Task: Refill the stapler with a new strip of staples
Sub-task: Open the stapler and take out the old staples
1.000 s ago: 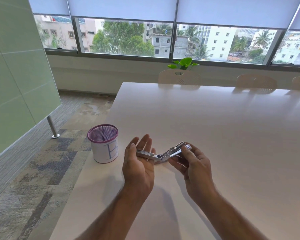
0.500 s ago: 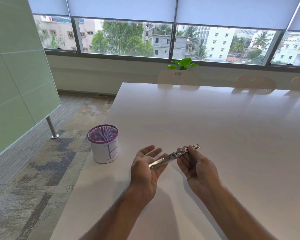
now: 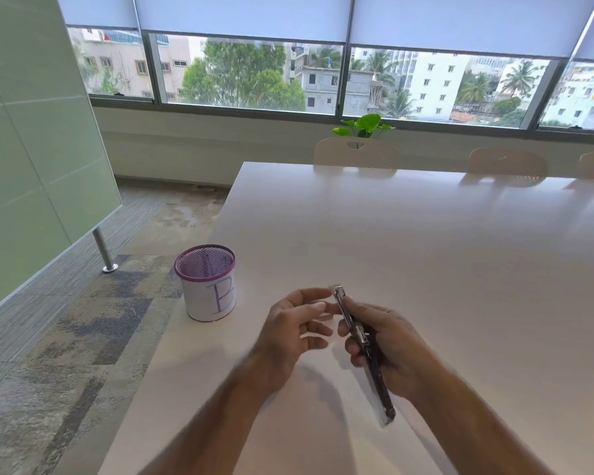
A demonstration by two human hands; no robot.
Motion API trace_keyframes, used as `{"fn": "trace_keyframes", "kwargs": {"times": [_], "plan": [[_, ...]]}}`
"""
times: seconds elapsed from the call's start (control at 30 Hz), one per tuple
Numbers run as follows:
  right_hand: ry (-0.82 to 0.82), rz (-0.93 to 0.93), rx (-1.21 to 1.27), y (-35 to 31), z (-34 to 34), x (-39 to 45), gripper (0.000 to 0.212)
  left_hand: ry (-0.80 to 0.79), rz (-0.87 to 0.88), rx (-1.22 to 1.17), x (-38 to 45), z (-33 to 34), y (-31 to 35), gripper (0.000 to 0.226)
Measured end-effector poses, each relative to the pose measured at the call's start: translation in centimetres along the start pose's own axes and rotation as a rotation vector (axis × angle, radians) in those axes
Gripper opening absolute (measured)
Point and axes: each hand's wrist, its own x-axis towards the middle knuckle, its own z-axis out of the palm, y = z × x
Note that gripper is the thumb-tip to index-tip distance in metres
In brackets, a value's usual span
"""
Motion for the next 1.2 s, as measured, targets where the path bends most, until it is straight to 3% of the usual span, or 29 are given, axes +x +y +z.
{"fn": "trace_keyframes", "kwargs": {"times": [0.2, 0.43, 0.83, 1.2], "plan": [[-0.099, 0.098, -0.252, -0.2, 0.3, -0.9, 0.030, -0.230, 0.077, 0.200, -0.1, -2.3, 1.0, 0.032], [-0.117, 0.138, -0.437, -0.1, 0.4, -1.4, 0.035, -0.336, 0.062, 0.378, 0.2, -3.9, 1.2, 0.035], [-0.130, 0.130, -0.514, 0.1, 0.4, -1.2, 0.026, -0.344, 0.058, 0.424, -0.1, -3.6, 1.3, 0.027], [-0.175, 0.124, -0.436, 0.5, -0.1, -0.6, 0.026, -0.357, 0.041, 0.391, 0.1, -3.8, 1.3, 0.027]]}}
